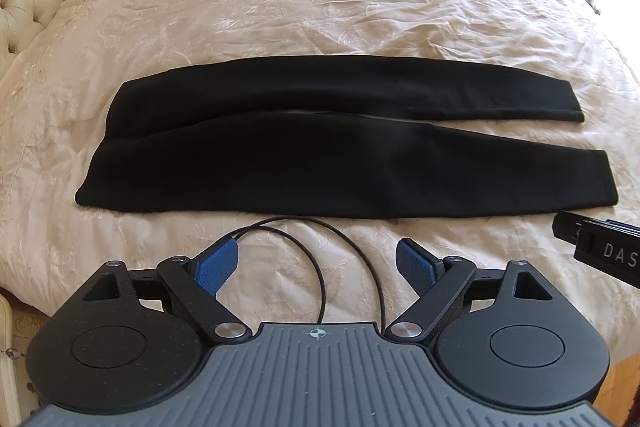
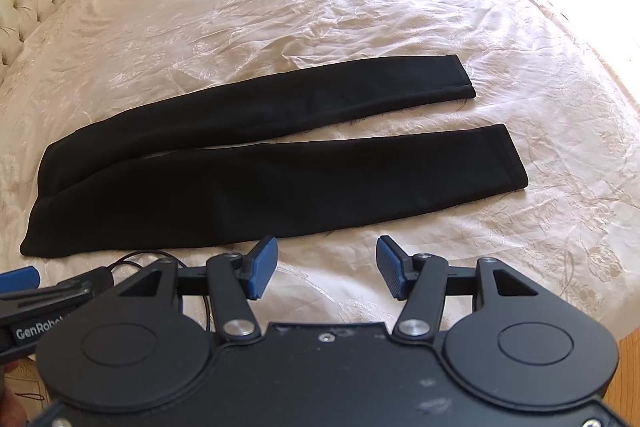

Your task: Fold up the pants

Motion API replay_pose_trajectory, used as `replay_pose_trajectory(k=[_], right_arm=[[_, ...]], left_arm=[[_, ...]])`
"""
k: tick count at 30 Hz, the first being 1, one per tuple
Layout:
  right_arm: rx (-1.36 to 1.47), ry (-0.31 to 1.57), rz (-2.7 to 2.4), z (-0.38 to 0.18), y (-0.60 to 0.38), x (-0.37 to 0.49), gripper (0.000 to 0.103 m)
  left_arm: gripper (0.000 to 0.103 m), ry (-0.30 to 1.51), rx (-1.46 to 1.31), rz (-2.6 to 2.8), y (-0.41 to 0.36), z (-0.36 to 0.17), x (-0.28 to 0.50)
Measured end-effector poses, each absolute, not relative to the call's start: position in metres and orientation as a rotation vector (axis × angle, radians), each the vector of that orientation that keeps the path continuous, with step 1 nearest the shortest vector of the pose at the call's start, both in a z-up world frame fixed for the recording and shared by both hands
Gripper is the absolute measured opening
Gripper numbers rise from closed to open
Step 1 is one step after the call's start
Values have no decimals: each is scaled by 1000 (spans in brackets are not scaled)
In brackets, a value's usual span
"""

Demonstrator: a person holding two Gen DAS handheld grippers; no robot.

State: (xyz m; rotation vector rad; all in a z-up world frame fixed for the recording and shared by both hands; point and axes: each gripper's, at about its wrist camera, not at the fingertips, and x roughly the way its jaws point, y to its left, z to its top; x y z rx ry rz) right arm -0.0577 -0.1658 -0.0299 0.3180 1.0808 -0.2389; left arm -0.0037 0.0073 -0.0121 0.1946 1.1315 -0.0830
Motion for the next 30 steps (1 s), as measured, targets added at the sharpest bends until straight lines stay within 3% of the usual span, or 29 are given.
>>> replay_pose_trajectory(k=[30], right_arm=[[310, 1081, -230, -30, -163, -60, 58]], left_arm=[[86, 1154, 179, -90, 7, -15, -6]])
